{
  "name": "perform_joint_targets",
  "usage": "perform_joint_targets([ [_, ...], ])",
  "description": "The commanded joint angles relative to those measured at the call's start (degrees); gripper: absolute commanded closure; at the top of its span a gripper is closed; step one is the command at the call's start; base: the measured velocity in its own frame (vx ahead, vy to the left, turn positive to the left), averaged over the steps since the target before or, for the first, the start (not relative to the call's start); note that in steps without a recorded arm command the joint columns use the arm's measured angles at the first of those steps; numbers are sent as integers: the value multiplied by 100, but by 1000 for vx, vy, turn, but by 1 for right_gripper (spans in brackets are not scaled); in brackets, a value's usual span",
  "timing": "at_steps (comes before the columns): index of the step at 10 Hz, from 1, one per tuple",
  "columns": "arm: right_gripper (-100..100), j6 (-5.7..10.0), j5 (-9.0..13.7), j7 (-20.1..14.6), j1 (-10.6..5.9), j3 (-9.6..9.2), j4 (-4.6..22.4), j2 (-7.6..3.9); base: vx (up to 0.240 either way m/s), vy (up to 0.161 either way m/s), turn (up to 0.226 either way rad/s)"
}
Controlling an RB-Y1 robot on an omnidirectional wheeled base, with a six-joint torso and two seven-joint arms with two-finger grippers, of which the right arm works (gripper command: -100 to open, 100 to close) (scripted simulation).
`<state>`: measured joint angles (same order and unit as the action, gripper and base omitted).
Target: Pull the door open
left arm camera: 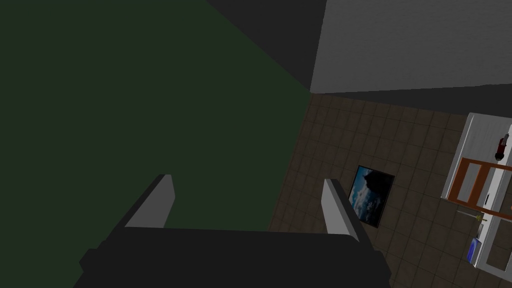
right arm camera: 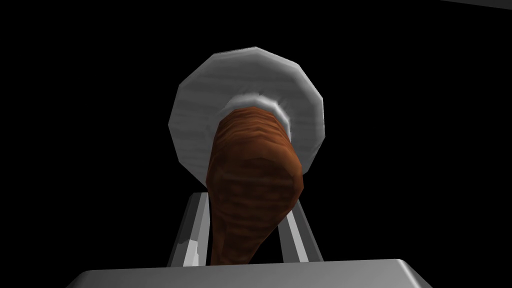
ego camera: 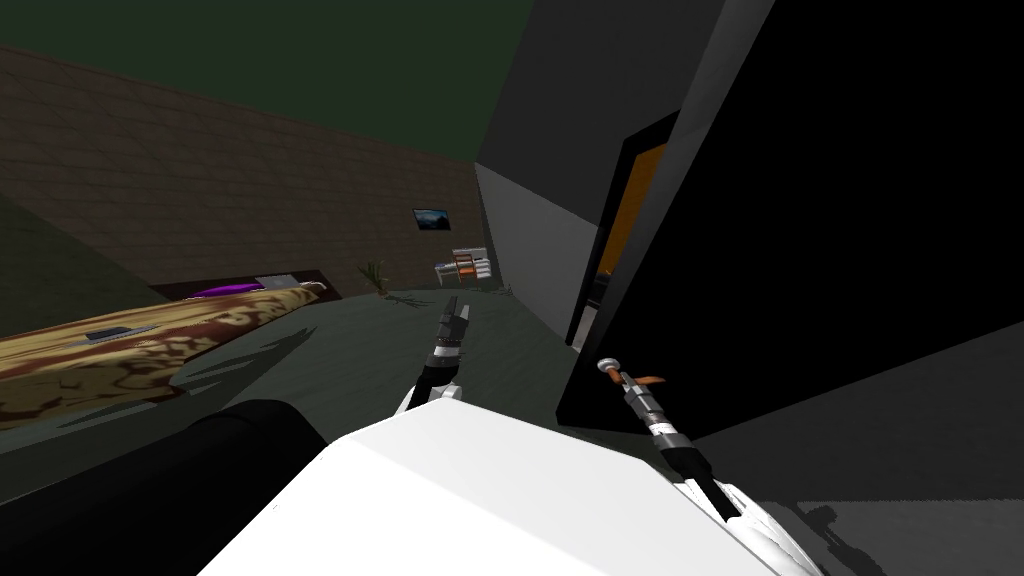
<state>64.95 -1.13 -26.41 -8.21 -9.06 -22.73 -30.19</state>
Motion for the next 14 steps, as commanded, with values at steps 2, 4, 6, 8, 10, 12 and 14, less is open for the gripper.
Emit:
perform_joint_targets([
  [2, 100, 30, 9, -2, 13, 15, 30, -35, 1, 3, 9],
  [4, 100, 30, 9, -2, 13, 15, 30, -35, 1, 3, 9],
  [6, 100, 30, 9, -2, 13, 15, 30, -35, 1, 3, 10],
  [8, 100, 30, 9, -2, 13, 15, 30, -35, -1, -3, -9],
  [10, 100, 166, 3, -69, 127, -17, 15, -106, 3, 7, 20],
  [12, 100, 166, 3, -69, 127, -17, 15, -106, -3, -7, -19],
  [14, 100, 166, 3, -69, 127, -17, 15, -106, 3, 7, 20],
])
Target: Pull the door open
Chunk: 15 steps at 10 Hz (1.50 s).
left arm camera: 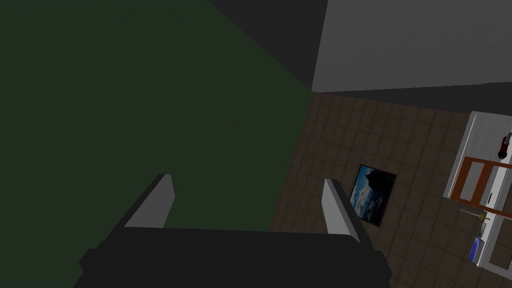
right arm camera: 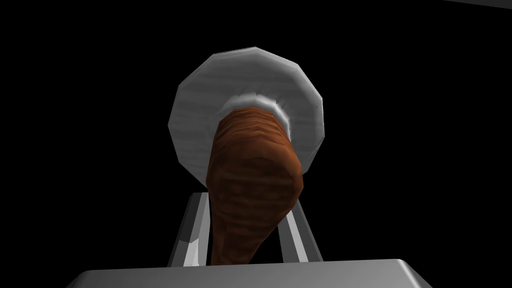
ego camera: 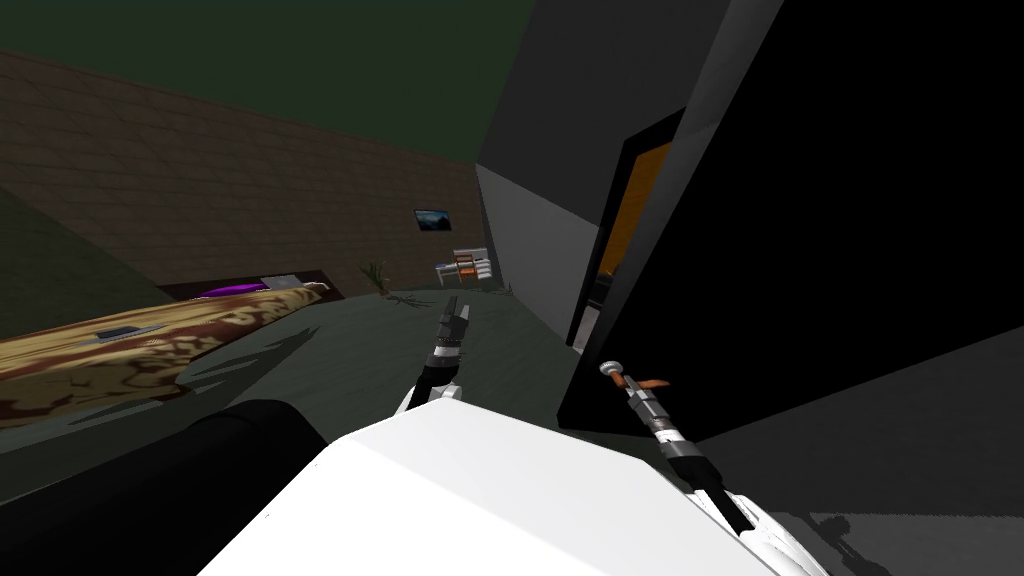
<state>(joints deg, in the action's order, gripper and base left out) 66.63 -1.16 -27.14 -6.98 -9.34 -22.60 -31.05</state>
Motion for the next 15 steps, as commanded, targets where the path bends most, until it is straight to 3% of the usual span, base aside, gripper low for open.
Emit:
perform_joint_targets([
  [1, 100, -1, 6, 3, 4, 11, 2, -20, 3, 6, 18],
  [4, 100, -1, 6, 3, 4, 11, 2, -20, -3, -6, -18],
  [5, 100, 160, -4, -50, 46, -20, 85, -65, 6, 15, 42],
  [14, 100, 160, -4, -50, 46, -20, 85, -65, 0, -1, -2],
  [15, 100, 298, -6, -93, 101, -43, 143, -109, 2, 5, 13],
])
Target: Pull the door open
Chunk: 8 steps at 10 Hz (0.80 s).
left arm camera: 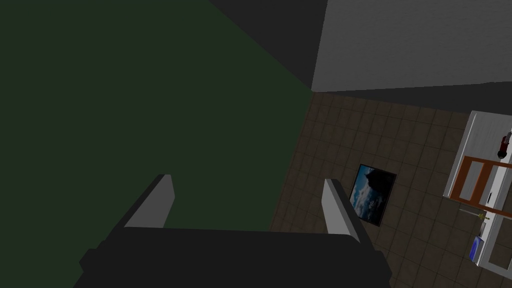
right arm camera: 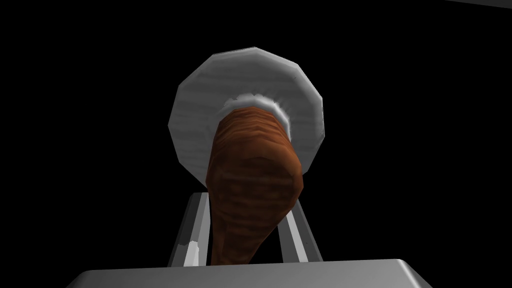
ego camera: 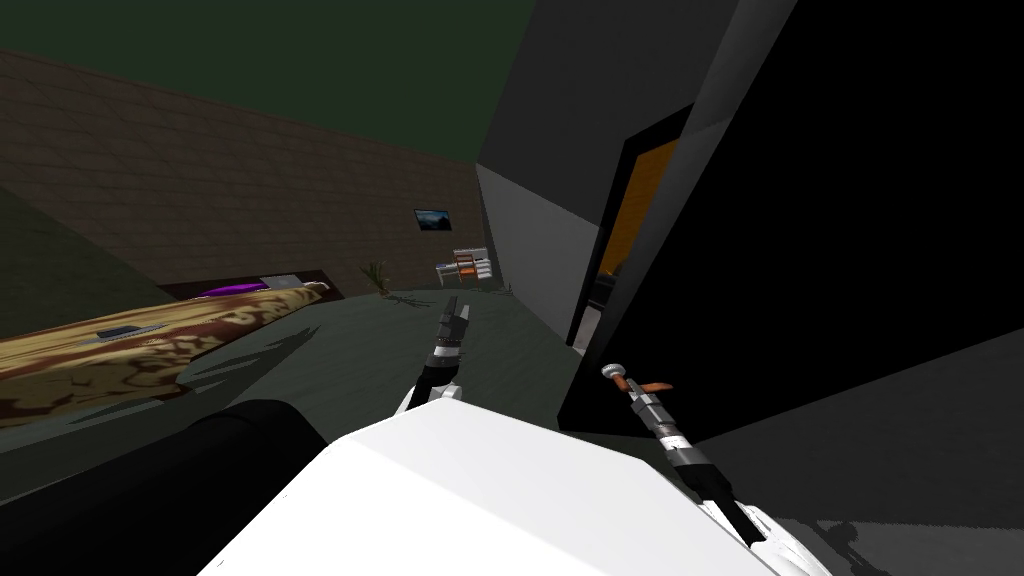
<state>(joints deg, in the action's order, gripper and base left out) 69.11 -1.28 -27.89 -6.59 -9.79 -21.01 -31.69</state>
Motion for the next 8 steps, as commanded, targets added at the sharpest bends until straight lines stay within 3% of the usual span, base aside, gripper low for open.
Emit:
perform_joint_targets([
  [1, 100, 50, 7, -19, 62, 2, -17, -45, -3, -6, -17],
  [8, 100, 50, 7, -19, 62, 2, -17, -45, 1, 2, 5],
])
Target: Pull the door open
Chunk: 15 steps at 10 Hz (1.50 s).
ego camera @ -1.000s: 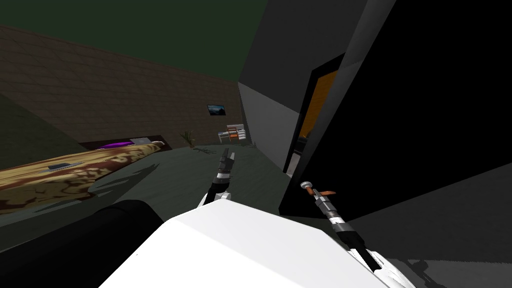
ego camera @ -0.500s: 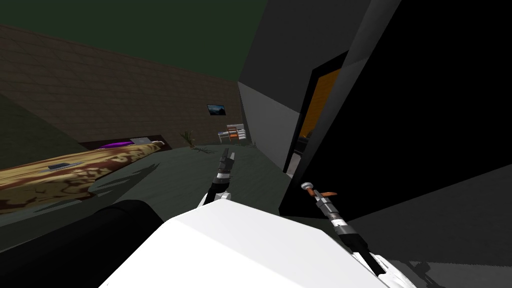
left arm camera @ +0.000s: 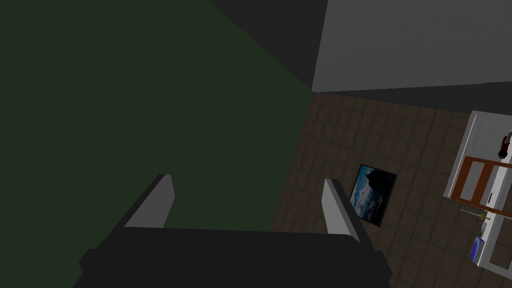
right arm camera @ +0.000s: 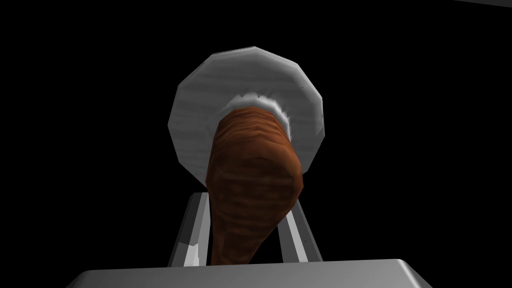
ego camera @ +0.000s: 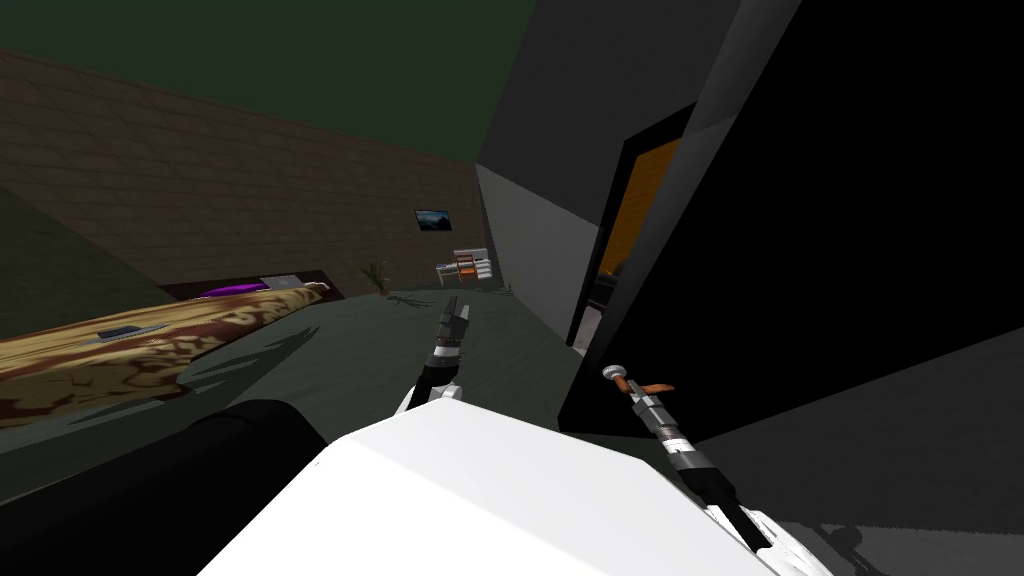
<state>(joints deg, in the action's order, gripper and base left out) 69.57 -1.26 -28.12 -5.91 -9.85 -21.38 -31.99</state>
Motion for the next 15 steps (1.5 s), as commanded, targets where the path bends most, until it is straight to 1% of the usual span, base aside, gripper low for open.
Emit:
perform_joint_targets([
  [1, 100, 4, 4, 5, -6, 8, 20, -15, 0, 0, 0],
  [2, 100, 136, 10, -34, 109, 3, 15, -74, 5, 12, 34],
  [11, 100, 136, 10, -34, 109, 3, 15, -74, 0, 1, 2],
  [12, 100, 305, 9, -67, 173, 4, 101, -122, 2, 4, 11],
  [15, 100, 305, 9, -67, 173, 4, 101, -122, 0, -1, -2],
])
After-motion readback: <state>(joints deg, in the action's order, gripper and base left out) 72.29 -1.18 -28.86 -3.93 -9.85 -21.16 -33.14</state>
